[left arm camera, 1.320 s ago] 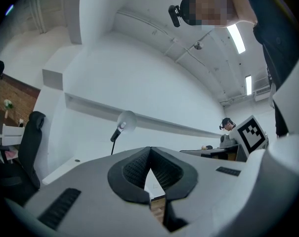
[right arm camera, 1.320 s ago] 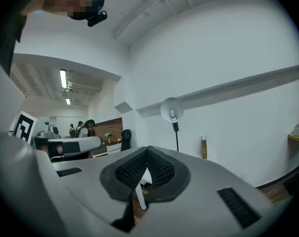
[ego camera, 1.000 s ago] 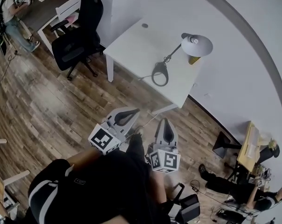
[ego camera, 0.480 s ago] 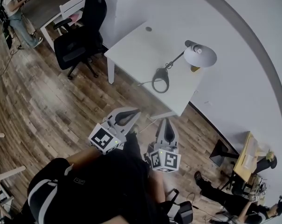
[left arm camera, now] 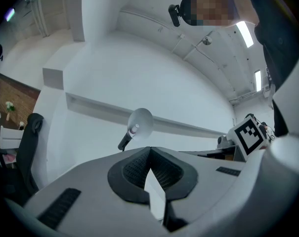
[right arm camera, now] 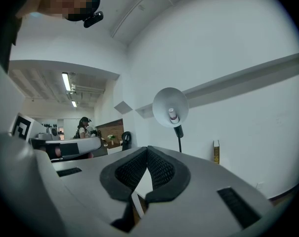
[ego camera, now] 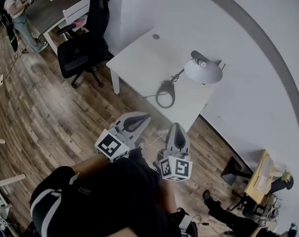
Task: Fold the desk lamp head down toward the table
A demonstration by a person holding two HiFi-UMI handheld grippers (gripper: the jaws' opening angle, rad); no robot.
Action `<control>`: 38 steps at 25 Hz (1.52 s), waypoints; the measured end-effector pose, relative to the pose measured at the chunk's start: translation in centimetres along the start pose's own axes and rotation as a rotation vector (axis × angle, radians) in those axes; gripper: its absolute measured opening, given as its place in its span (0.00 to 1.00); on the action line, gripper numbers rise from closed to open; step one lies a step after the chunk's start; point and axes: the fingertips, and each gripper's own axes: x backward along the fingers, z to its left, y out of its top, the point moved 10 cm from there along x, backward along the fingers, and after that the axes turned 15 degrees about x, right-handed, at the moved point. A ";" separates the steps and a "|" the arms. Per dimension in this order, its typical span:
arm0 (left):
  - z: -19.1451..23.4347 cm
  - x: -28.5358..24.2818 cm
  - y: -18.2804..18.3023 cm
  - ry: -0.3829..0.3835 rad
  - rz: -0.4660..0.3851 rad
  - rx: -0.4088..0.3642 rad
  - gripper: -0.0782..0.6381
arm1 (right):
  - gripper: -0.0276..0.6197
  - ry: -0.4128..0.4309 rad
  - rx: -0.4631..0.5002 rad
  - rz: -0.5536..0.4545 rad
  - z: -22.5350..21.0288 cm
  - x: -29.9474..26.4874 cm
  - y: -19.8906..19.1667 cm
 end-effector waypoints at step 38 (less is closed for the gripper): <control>6.6 -19.0 7.9 -0.010 -0.072 -0.138 0.24 | 0.14 -0.055 0.025 -0.137 -15.4 -12.6 4.9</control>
